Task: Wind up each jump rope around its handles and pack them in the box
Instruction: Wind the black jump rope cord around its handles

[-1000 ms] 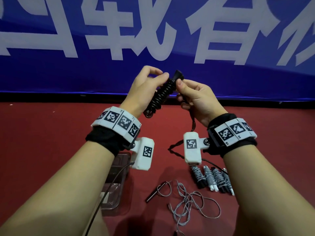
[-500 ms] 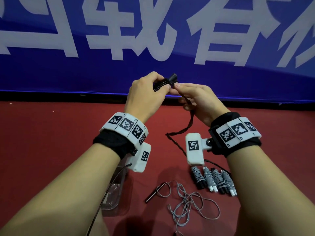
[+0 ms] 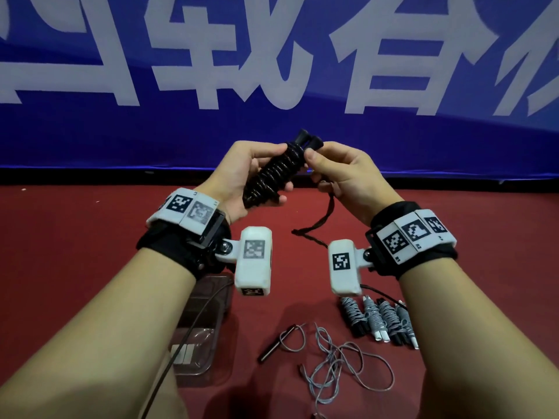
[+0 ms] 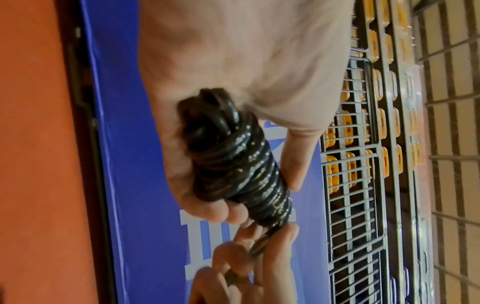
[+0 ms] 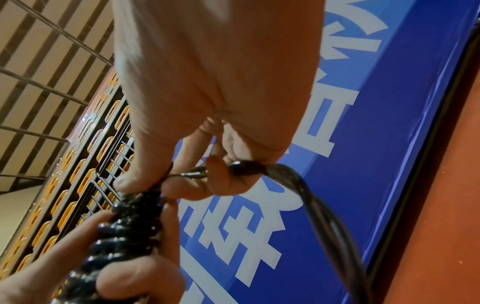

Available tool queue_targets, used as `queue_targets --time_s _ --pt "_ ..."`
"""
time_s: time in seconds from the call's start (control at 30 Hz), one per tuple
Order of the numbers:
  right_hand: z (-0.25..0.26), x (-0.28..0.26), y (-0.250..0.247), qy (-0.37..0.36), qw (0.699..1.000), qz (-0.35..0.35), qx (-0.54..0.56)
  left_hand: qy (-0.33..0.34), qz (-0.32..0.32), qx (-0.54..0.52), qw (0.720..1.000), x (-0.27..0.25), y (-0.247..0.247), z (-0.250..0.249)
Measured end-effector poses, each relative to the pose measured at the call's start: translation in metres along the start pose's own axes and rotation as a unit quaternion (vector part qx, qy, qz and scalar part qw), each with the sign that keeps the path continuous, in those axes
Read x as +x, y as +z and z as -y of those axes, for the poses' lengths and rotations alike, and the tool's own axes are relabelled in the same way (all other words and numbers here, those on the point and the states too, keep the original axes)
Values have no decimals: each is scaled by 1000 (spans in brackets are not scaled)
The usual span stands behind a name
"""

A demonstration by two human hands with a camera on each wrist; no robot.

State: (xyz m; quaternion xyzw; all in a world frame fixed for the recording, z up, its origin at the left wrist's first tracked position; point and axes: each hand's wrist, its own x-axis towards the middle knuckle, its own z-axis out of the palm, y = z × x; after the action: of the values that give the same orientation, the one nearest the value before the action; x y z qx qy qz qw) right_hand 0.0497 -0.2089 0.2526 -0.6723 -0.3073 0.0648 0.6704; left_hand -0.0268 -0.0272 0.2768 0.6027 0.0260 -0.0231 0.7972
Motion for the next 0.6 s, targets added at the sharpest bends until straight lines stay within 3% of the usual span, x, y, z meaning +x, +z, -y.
queue_targets --time_s 0.2,0.37,0.5,0.57,0.6 --pt "6 -2 10 28 984 84 152 -82 106 -140 981 -4 2 6" --pt "4 -1 10 17 987 21 156 -116 130 -147 974 -1 8 5" --pt "-3 -1 13 58 974 -45 215 -65 34 -38 997 1 23 5" --pt "-4 0 15 69 970 -68 222 37 -42 68 996 6 25 9" --pt "-4 1 15 73 972 -82 209 104 -84 142 981 7 24 11"
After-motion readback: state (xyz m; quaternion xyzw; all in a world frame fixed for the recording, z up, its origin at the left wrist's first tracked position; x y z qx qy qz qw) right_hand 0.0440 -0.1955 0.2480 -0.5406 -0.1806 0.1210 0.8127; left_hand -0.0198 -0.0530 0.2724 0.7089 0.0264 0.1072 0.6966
